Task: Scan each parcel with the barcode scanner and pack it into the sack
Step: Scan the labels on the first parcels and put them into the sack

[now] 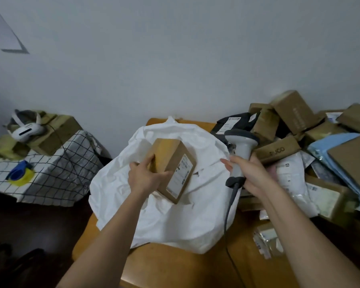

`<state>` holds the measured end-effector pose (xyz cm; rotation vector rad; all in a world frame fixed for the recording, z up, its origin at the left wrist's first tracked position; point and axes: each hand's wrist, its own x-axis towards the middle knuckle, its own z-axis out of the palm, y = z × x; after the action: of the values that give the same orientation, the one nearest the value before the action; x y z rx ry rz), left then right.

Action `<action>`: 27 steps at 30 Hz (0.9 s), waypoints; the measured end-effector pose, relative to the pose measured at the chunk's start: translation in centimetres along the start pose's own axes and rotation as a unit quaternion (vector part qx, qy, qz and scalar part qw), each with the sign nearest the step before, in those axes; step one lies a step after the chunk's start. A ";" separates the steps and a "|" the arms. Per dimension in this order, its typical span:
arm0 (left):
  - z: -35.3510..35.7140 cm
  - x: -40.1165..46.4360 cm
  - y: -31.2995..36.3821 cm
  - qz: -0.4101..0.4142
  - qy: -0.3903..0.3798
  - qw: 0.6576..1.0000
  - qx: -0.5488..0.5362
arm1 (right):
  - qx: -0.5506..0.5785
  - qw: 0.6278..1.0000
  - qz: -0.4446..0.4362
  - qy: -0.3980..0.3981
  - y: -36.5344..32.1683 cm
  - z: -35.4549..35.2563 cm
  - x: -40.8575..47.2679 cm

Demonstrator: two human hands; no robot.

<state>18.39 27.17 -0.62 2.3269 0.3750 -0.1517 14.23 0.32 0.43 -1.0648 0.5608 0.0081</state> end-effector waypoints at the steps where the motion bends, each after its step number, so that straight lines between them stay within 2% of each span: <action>1: 0.6 0.0 0.2 0.005 0.005 0.999 0.049 | 0.003 1.000 -0.021 0.000 -0.7 0.0 -0.2; 5: 3.4 -0.7 -0.3 0.053 0.027 0.974 0.220 | 0.025 0.998 -0.056 -0.006 -2.6 -0.7 -1.1; 8: 5.0 -0.9 -1.5 0.047 -0.057 0.963 0.257 | 0.001 0.999 -0.043 -0.013 -2.8 -1.7 -1.7; 10: 5.4 -0.8 -1.9 0.040 -0.123 0.946 0.298 | -0.029 0.999 -0.017 0.012 -2.9 -2.7 -1.9; 13: 5.4 -0.1 -1.0 0.056 -0.140 0.925 0.349 | -0.069 0.996 0.007 0.054 -4.1 -4.9 -2.3; 17: 6.6 -0.3 2.9 0.105 -0.085 0.946 0.294 | -0.105 0.990 -0.023 0.095 -6.9 -8.0 -3.2; 20: 9.1 -1.9 7.3 0.204 -0.042 0.958 0.198 | -0.127 0.984 -0.047 0.115 -8.9 -10.2 -3.8; 24: 13.5 -5.0 12.9 0.328 -0.055 0.934 0.127 | -0.159 0.973 -0.078 0.145 -10.9 -13.5 -4.6; 27: 17.0 -7.5 15.5 0.406 -0.090 0.902 0.113 | -0.181 0.963 -0.087 0.177 -12.0 -16.0 -5.2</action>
<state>16.20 3.13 -0.48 2.4694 -0.7488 0.0063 6.07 -17.57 6.87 -1.4849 0.8058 -0.2472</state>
